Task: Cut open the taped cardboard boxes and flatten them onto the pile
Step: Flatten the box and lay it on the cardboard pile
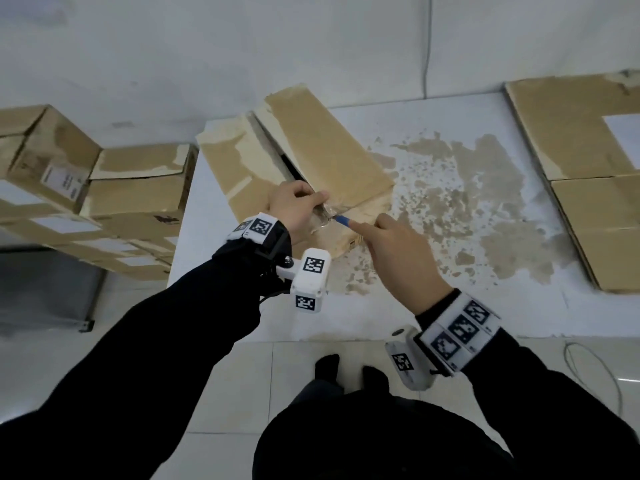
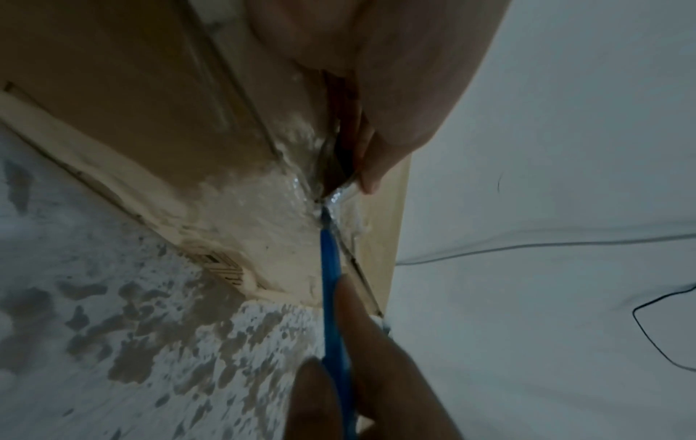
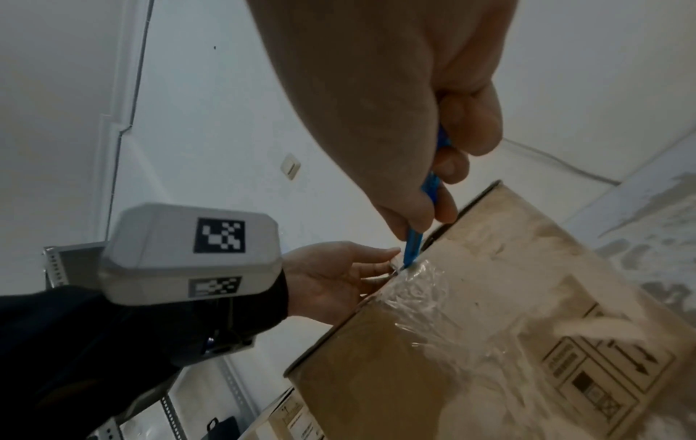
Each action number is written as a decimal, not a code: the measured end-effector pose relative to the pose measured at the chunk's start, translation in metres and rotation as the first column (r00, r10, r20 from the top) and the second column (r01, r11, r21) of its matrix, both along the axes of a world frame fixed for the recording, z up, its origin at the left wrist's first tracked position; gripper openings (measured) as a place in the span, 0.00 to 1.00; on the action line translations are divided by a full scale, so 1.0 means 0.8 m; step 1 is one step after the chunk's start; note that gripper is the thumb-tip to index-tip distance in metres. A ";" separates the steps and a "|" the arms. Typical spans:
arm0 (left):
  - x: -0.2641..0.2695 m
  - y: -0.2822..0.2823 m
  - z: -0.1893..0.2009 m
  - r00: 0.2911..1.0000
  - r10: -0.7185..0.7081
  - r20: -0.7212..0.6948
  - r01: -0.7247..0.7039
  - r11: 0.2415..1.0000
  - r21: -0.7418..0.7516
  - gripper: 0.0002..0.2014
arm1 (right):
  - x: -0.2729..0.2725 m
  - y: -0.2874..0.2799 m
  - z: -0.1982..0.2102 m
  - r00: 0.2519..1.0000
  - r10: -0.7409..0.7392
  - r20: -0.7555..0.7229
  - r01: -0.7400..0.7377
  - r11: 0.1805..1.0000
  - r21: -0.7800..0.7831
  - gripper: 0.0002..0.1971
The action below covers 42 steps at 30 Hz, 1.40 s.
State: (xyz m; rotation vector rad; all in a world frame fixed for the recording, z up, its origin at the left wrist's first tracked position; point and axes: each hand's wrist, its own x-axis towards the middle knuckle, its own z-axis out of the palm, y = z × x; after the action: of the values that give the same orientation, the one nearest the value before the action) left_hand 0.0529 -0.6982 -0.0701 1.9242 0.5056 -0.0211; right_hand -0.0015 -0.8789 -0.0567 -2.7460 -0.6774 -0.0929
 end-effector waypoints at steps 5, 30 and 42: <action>-0.004 -0.002 0.003 1.000 0.023 0.020 -0.021 0.994 -0.107 0.18 | 0.001 -0.017 -0.004 0.998 -0.066 -0.015 0.066 0.998 0.006 0.26; -0.010 -0.014 0.079 0.673 -0.594 -0.441 0.700 0.318 0.639 0.27 | 0.037 -0.112 -0.022 0.741 0.007 -0.672 0.621 0.374 0.689 0.08; -0.012 -0.065 0.059 0.616 -0.642 -0.455 0.764 0.346 0.545 0.28 | 0.019 -0.156 -0.011 0.827 -0.006 -0.562 0.407 0.696 0.591 0.05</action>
State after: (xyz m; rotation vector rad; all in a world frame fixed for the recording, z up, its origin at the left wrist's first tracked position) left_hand 0.0430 -0.7500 -0.0231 2.8024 -0.3741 -0.6634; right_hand 0.0141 -1.0034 -0.0658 -1.9452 -0.0988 0.2931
